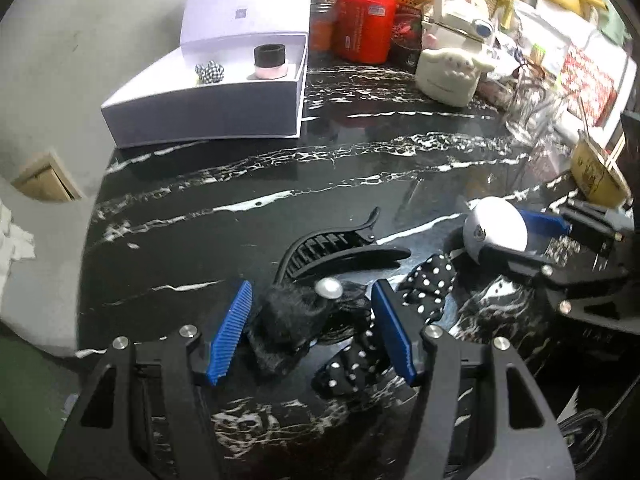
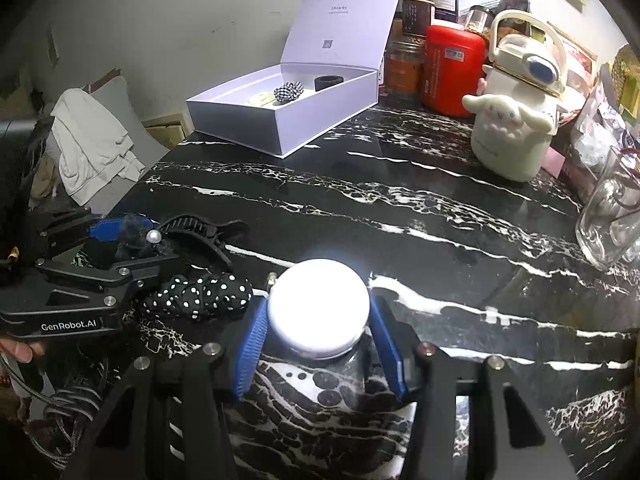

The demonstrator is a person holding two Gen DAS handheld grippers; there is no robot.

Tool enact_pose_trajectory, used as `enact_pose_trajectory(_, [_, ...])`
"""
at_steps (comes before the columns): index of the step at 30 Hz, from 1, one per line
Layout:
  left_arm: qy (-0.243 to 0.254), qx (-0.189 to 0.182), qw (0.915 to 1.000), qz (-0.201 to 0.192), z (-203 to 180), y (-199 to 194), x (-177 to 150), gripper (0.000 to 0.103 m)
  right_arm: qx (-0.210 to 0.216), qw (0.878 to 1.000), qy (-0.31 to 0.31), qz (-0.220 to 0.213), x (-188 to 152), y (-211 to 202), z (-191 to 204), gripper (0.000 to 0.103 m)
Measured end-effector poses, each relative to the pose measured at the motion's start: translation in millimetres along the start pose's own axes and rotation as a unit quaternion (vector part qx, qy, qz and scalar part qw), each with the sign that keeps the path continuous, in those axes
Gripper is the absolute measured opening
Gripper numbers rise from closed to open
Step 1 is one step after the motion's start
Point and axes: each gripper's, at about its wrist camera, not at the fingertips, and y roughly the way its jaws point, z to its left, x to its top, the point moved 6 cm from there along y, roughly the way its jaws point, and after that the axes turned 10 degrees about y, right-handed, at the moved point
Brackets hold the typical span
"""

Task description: Organize objects

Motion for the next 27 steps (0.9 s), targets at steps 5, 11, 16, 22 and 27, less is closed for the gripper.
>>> enact_pose_trajectory(5, [-0.009, 0.013, 0.9998, -0.015, 3, -4, 1, 0.052, -0.005, 1.000, 0.004, -0.002, 0, -3, -4, 0.053])
enact_pose_trajectory(11, [0.025, 0.037, 0.9985, -0.032, -1, -19, 1, 0.035, 0.002, 1.000, -0.002, 0.003, 0, 0, 1, 0.053])
enact_pose_trajectory(16, [0.029, 0.008, 0.9994, -0.019, -7, -21, -10, 0.031, 0.009, 1.000, -0.011, 0.005, 0, 1, 8, 0.053])
enact_pose_trajectory(22, [0.031, 0.003, 0.9993, -0.021, -7, -27, -13, 0.031, 0.014, 1.000, -0.021, 0.006, 0, 1, 14, 0.053])
enact_pose_trajectory(27, [0.031, -0.001, 0.9992, -0.023, -6, -29, -11, 0.031, 0.014, 1.000, -0.021, 0.002, 0, -3, 15, 0.053])
